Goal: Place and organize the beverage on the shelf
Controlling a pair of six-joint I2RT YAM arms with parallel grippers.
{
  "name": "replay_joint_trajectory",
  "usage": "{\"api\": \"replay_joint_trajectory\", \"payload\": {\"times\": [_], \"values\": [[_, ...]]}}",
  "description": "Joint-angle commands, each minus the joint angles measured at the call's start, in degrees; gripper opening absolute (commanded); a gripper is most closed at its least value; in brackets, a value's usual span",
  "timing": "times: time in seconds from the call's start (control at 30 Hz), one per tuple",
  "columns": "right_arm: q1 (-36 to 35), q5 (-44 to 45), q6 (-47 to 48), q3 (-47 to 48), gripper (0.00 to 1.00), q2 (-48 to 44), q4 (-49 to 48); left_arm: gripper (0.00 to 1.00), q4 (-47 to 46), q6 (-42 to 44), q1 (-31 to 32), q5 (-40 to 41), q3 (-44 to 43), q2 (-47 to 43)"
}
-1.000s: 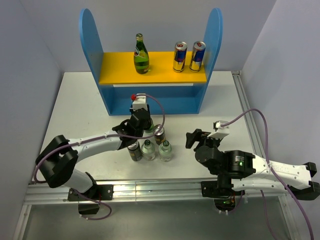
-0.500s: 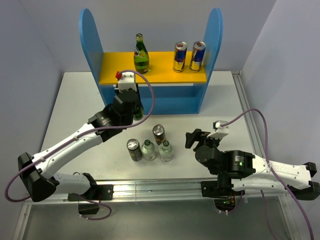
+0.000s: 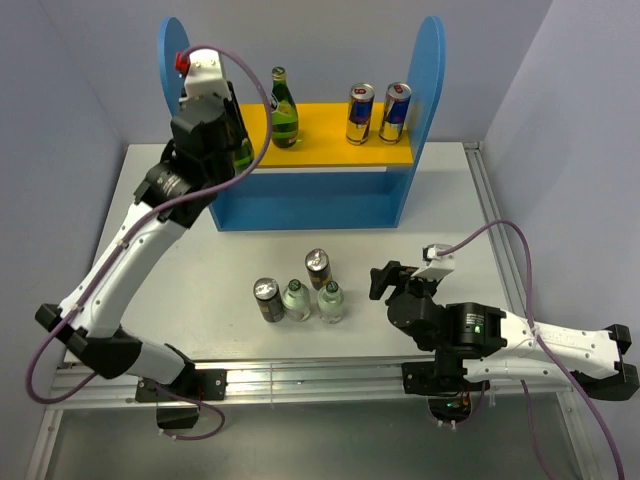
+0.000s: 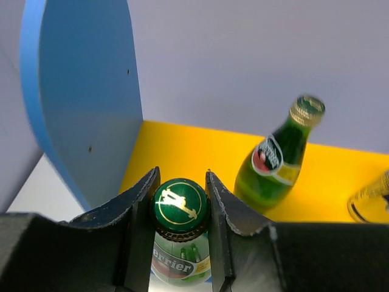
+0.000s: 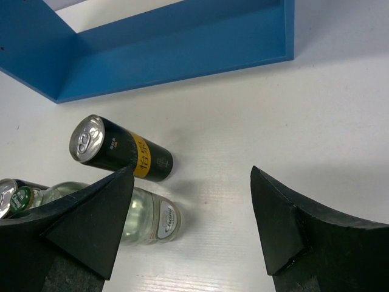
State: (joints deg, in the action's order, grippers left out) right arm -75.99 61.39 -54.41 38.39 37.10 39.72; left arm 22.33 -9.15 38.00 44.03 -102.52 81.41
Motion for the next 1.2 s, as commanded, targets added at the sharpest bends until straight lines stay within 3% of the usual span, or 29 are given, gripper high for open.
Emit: {"api": "replay_joint_trajectory", "payload": {"times": [0.0,0.1,0.23,0.43,0.63,0.73,0.83,0.87,0.93,1.17], "values": [[-0.39,1.46,-1.48,-0.6,0.84,-0.37,-1.4,0.0,-3.35,1.59,-3.71,-5.7,-9.79,3.66],[-0.3,1.54,-1.75,-1.39,0.84,-0.45,-1.49,0.0,-0.27,1.15,-6.52,-7.55,-19.7,11.2],[-0.39,1.63,-2.36,-1.92,0.84,-0.63,-0.79,0.0,0.44,1.5,-8.82,-9.13,-25.34,16.92],[-0.39,1.72,-2.54,-2.97,0.84,-2.03,-0.35,0.0,0.17,0.1,-10.49,-10.8,-27.47,21.69],[-0.39,1.9,-2.36,-3.5,0.84,-2.47,-0.52,0.0,-2.55,-0.7,-10.66,-11.07,-22.9,20.81],[-0.39,1.9,-2.19,-3.85,0.84,-2.12,-1.14,0.09,-2.55,-0.35,-10.66,-11.42,-22.2,20.99],[-0.3,1.72,-2.45,-4.03,0.84,-1.68,-1.58,0.43,-2.73,-0.17,-10.58,-12.04,-21.5,20.9],[-0.39,1.63,-2.45,-4.03,0.84,-1.51,-1.58,0.66,-2.9,-0.26,-10.58,-12.04,-21.23,20.72],[-0.3,1.46,-2.72,-3.85,0.84,-1.16,-1.49,0.97,-3.25,-0.17,-10.58,-12.22,-19.92,19.94],[-0.39,1.19,-3.42,-3.59,0.84,-0.89,-0.35,0.99,-3.7,-0.08,-10.58,-11.07,-16.67,16.07]]}}
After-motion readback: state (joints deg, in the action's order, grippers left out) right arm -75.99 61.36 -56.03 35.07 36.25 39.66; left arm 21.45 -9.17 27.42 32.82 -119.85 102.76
